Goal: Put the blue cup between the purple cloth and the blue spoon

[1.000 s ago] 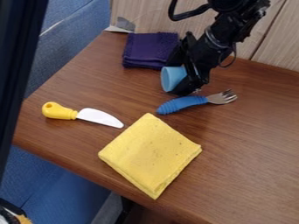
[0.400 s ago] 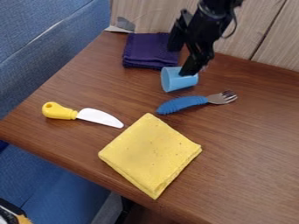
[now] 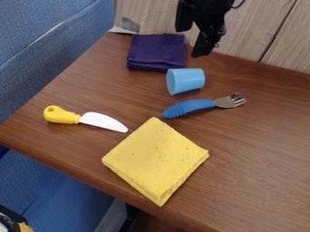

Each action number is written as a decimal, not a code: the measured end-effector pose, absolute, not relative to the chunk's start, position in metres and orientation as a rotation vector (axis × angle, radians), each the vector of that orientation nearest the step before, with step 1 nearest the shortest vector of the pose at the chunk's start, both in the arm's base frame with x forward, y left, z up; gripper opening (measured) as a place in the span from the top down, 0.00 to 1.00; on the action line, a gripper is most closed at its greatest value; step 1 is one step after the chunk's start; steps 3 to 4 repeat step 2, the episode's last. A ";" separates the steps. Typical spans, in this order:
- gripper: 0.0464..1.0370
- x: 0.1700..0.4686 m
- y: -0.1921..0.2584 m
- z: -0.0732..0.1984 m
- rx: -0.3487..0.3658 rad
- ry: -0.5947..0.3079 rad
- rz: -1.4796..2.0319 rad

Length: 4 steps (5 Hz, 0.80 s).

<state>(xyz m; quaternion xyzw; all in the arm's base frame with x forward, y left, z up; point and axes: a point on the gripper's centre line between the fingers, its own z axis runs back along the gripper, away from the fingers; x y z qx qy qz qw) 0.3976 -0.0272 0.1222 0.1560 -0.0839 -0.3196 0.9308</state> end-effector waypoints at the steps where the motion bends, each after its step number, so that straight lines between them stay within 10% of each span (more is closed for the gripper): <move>1: 0.04 0.398 -0.027 0.123 0.317 -0.176 -0.652; 4: 0.04 0.398 -0.027 0.123 0.316 -0.176 -0.652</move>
